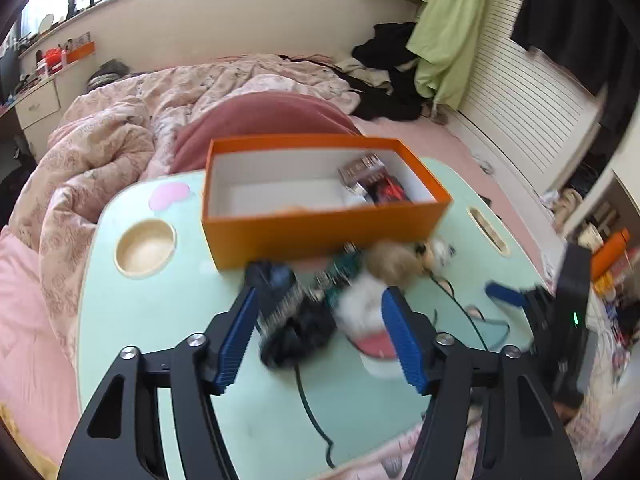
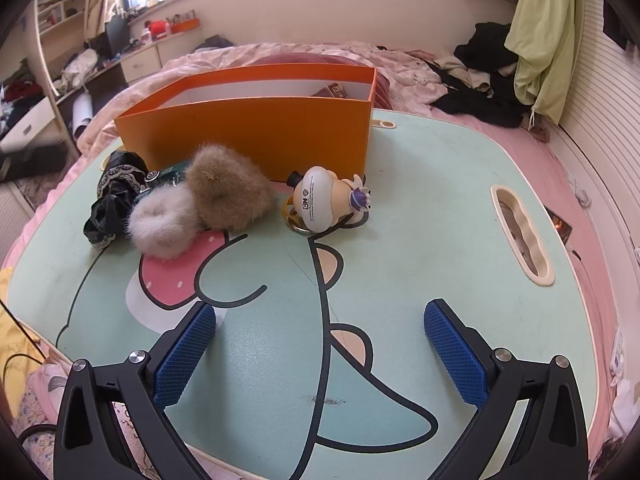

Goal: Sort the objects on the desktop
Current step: 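Set the green toy car on the table beside the black pouch, then reach into the box and grasp the brown printed card box with the right gripper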

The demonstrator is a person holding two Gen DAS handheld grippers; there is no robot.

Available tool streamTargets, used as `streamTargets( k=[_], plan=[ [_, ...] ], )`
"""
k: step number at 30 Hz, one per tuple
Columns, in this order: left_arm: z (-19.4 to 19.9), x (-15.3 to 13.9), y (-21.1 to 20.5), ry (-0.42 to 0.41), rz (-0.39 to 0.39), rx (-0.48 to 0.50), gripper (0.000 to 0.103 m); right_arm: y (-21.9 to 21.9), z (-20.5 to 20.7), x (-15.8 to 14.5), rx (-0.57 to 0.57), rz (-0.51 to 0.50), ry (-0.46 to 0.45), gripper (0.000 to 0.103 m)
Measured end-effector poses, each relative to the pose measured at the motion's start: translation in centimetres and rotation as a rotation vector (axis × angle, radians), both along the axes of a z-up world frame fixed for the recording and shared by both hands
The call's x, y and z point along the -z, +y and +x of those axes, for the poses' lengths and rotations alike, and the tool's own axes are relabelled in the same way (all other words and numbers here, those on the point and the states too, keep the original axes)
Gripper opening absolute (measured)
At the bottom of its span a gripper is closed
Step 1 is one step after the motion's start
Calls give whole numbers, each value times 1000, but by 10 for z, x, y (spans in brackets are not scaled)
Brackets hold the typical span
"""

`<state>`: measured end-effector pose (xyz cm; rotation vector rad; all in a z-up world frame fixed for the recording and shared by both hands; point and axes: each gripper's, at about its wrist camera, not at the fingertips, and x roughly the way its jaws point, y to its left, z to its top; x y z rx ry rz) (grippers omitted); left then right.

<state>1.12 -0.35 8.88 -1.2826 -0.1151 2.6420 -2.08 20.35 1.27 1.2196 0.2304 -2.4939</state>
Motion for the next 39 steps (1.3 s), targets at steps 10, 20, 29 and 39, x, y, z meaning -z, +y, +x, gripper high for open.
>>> streamTargets(
  k=[10, 20, 29, 39],
  plan=[
    [28, 68, 24, -56, -154, -91, 83, 1, 0, 0, 0, 0, -1, 103],
    [25, 71, 23, -20, -143, -92, 103, 2, 0, 0, 0, 1, 1, 103],
    [18, 76, 21, -13, -143, -99, 103, 2, 0, 0, 1, 1, 1, 103],
    [15, 79, 19, -13, -141, -100, 103, 12, 7, -28, 33, 8, 82, 98]
  ],
)
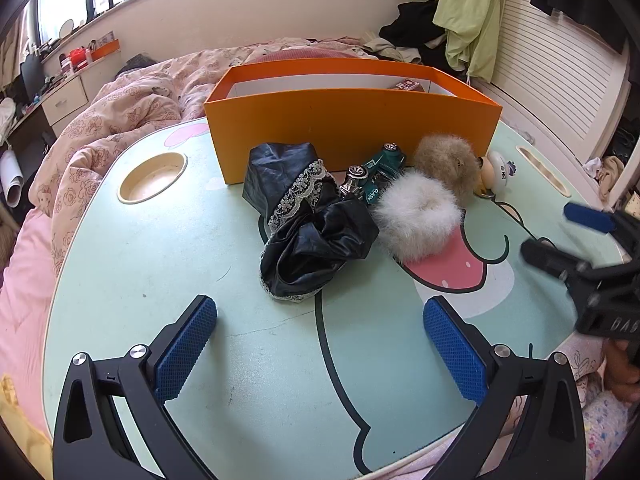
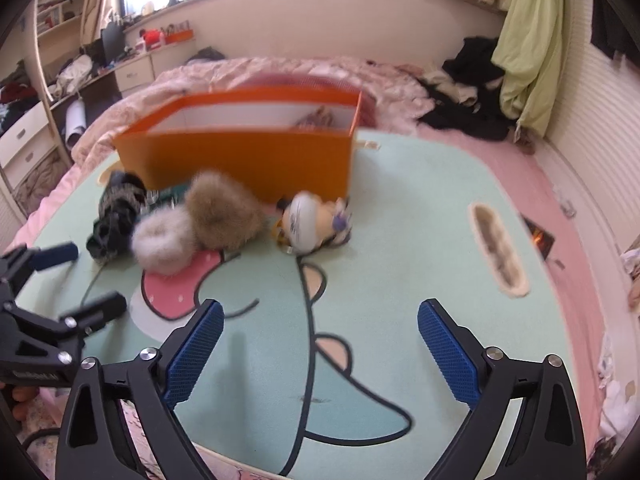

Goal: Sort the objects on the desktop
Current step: 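Reach into the box and grasp the brown printed card box with the right gripper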

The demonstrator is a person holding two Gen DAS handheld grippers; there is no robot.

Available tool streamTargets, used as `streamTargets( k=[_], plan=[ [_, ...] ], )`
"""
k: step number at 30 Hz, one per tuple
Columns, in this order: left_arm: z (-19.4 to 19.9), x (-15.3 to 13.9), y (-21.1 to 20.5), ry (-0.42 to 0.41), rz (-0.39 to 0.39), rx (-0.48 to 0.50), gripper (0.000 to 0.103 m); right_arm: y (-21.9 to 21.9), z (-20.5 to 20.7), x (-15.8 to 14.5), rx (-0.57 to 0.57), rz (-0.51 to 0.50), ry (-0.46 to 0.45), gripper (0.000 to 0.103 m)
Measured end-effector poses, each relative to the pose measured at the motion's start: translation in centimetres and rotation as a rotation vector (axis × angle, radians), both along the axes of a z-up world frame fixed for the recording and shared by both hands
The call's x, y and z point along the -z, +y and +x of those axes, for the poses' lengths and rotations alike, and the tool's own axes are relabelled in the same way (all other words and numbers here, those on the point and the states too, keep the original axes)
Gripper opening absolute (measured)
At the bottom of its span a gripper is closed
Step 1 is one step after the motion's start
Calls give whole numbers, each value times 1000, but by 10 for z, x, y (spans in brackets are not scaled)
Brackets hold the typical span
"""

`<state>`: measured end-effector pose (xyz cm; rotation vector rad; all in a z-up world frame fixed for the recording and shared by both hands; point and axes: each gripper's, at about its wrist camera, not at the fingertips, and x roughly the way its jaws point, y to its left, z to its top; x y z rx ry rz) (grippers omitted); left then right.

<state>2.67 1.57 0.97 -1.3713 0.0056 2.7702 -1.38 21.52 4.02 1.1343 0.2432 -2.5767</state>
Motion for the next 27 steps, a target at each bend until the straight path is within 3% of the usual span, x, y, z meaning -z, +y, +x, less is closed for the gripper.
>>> streamTargets(
  k=[7, 10, 12, 15, 20, 27],
  plan=[
    [0, 0, -1, 0, 1, 1, 103, -29, -52, -77, -64, -114, -13, 98],
    [0, 0, -1, 1, 0, 1, 103, -66, -95, -91, -40, 7, -8, 98],
    [0, 1, -1, 1, 1, 1, 103, -90, -127, -85, -8, 118, -63, 95],
    [0, 1, 0, 3, 2, 1, 103, -115, -166, -65, 52, 224, -158, 81],
    [0, 2, -1, 8, 5, 2, 103, -145, -191, -39, 81, 376, -164, 81],
    [0, 4, -2, 12, 7, 3, 103, -156, -202, -10, 89, 471, -193, 81]
  ],
)
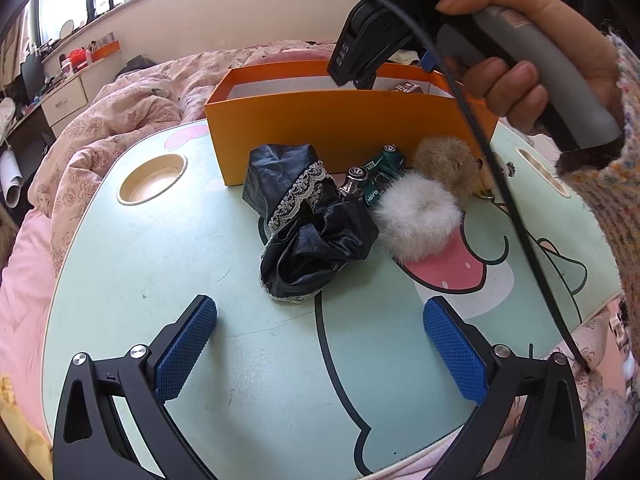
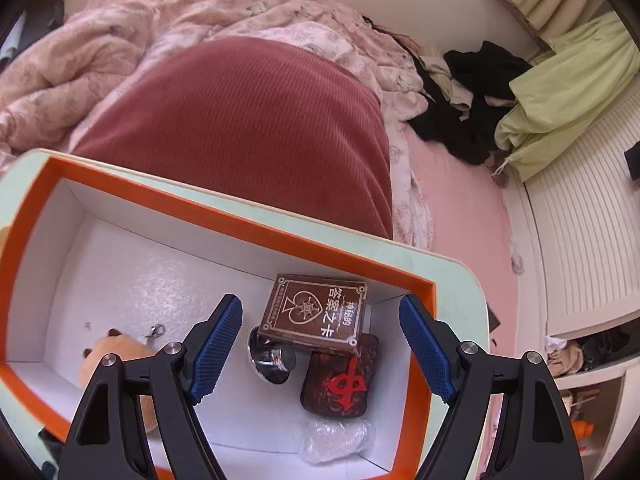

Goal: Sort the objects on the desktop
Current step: 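Reach into the box and grasp the brown printed card box with the right gripper, then lower the brown card box onto the table beside the white pompom, open right gripper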

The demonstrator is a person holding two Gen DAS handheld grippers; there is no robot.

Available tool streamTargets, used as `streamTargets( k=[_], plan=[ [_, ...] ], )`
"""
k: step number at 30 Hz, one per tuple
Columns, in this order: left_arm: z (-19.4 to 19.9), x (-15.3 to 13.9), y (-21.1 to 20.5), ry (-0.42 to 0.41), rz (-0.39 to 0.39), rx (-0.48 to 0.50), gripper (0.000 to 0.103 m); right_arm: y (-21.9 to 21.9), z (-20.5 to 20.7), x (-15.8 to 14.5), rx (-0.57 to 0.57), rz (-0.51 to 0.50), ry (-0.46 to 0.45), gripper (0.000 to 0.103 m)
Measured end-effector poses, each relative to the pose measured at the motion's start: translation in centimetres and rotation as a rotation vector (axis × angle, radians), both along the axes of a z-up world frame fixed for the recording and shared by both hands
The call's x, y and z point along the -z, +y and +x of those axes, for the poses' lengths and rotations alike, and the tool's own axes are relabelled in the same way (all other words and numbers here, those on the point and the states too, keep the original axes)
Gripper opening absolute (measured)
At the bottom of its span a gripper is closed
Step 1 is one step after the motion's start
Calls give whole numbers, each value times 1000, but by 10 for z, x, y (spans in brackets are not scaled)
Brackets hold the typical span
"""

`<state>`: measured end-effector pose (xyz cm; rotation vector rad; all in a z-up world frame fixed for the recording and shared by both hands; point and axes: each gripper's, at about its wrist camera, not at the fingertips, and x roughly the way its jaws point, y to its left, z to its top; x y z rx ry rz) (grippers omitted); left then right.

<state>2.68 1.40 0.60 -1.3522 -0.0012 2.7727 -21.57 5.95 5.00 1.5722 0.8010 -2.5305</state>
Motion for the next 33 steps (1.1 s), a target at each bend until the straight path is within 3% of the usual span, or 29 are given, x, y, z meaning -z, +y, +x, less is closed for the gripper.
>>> streamTargets(
  k=[4, 7, 8, 11, 14, 19, 22, 27, 33],
  plan=[
    [0, 0, 0, 0, 0, 0, 103, 1, -10, 23, 47, 29, -78, 79],
    [-1, 1, 0, 1, 0, 2, 103, 7, -14, 25, 81, 15, -98, 69],
    [-2, 1, -1, 0, 1, 2, 103, 10, -15, 26, 87, 5, -119, 59],
    [-3, 2, -1, 1, 1, 3, 103, 15, -14, 22, 91, -12, -102, 57],
    [-3, 2, -1, 2, 0, 3, 103, 24, -2, 2, 85, -100, -24, 57],
    [-4, 2, -1, 2, 0, 4, 103, 43, 50, -61, 38, -274, 199, 57],
    [-4, 2, -1, 2, 0, 4, 103, 60, 92, -86, -29, -379, 239, 57],
    [-4, 2, -1, 2, 0, 4, 103, 107, 146, -71, -148, -590, 63, 57],
    [-4, 3, 0, 1, -3, 3, 103, 131, 186, -12, -166, -623, -106, 57]
  ],
)
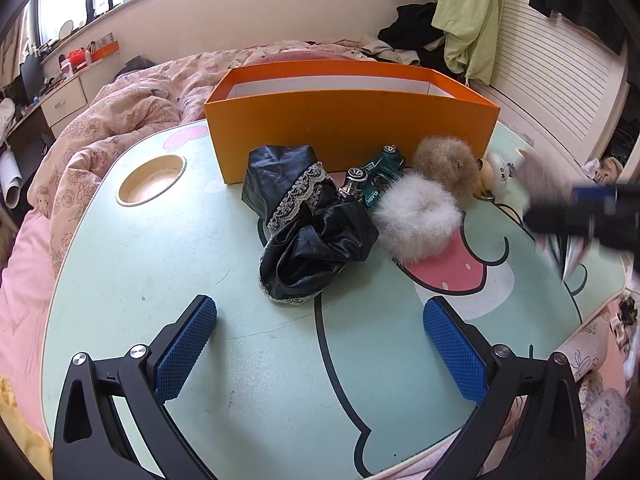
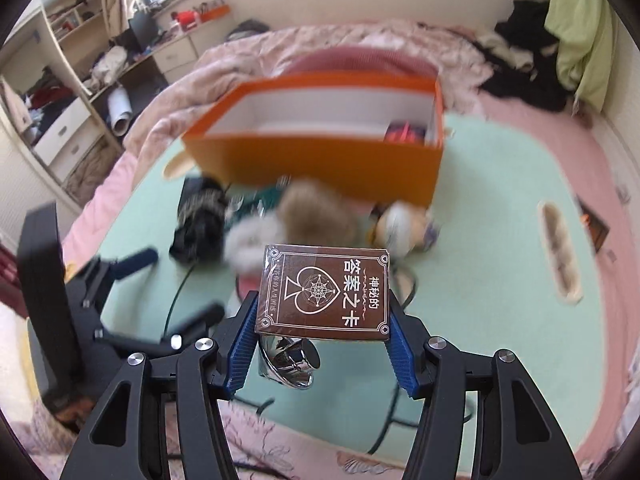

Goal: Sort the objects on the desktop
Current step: 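Lower the brown card box onto the table beside the white pompom, open right gripper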

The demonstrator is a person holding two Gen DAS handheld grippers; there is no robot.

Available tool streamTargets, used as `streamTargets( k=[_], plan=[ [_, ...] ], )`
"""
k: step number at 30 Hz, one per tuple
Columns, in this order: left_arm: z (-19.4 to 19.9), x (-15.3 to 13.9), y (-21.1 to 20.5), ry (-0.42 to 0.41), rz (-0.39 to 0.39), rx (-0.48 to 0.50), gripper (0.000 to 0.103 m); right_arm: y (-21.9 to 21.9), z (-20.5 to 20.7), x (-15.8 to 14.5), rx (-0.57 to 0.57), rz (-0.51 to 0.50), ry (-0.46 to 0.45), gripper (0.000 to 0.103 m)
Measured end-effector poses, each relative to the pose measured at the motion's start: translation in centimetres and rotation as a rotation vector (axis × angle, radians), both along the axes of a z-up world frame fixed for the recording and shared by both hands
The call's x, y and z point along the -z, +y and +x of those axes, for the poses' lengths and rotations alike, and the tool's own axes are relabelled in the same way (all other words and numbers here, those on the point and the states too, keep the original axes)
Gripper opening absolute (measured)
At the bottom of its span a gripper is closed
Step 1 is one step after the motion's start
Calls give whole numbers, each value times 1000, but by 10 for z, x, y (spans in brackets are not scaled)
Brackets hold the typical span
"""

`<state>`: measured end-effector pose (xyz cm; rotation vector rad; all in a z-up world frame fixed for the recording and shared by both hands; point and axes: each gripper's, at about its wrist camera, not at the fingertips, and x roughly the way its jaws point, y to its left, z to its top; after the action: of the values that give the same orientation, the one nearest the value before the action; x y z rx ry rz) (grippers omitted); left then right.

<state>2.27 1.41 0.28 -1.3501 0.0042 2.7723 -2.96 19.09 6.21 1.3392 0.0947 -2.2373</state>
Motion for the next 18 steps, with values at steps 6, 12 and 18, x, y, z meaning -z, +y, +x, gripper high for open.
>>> streamTargets(
  k=[6, 12, 18],
  plan=[
    [0, 0, 0, 0, 1, 1, 103, 9, -5, 23, 56, -100, -22, 67],
    [0, 0, 0, 0, 1, 1, 103, 26, 13, 21, 98, -103, 52, 79],
    [-1, 0, -1, 1, 1, 1, 103, 23, 33, 29, 51, 46, 149, 84]
  ],
)
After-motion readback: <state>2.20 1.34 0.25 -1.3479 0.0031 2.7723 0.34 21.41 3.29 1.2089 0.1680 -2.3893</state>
